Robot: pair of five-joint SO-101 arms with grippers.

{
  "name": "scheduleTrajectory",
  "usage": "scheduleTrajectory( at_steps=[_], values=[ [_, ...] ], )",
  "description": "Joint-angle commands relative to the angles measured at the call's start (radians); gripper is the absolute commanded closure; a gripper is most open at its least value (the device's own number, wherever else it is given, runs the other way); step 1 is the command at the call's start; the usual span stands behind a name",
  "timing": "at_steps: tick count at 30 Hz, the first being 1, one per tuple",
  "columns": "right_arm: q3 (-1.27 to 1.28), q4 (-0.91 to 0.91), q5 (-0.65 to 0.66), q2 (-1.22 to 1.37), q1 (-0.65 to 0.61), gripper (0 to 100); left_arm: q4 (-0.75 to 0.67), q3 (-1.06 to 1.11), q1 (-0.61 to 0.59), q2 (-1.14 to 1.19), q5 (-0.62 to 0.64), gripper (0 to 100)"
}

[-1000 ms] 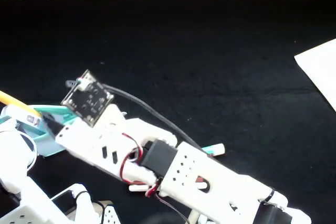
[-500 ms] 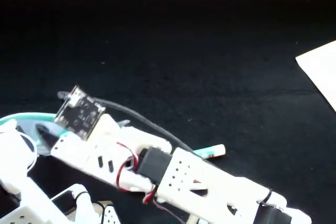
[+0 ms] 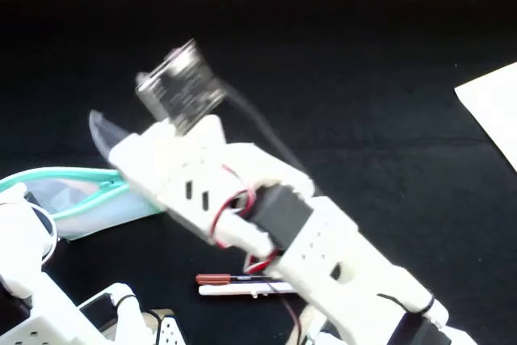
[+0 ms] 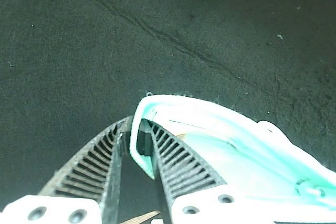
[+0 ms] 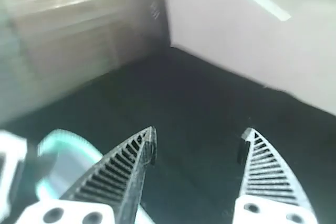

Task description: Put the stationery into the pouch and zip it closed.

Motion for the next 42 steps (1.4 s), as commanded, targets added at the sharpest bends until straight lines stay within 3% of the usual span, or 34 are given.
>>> scheduleTrajectory(
  at_steps=[1,9,18,22,30,34,37,42],
  values=[
    [-0.159,0.134,-0.038,-0.039,0.097,74.5,0.02,0.042,0.021,0.007,-0.005,99],
    [-0.246,0.585,0.167,-0.041,0.337,74.5,0.02,0.042,0.021,0.015,-0.005,99],
    [-0.257,1.07,0.45,-0.041,0.36,74.5,0.02,0.042,0.021,0.015,-0.005,99],
    [-0.197,1.078,0.534,-0.061,0.409,74.5,0.02,0.042,0.021,0.015,-0.005,99],
    [0.292,1.072,0.916,-0.094,0.478,74.5,0.02,0.042,0.021,0.016,-0.005,99],
    [0.535,0.92,1.019,-0.094,0.483,74.5,0.02,0.042,0.021,0.016,-0.006,99],
    [0.705,0.806,1.171,-0.09,0.479,74.5,0.02,0.044,0.021,0.016,-0.006,99],
    [0.786,0.72,1.326,-0.082,0.483,74.5,0.02,0.077,0.021,0.016,-0.006,99]
  ],
)
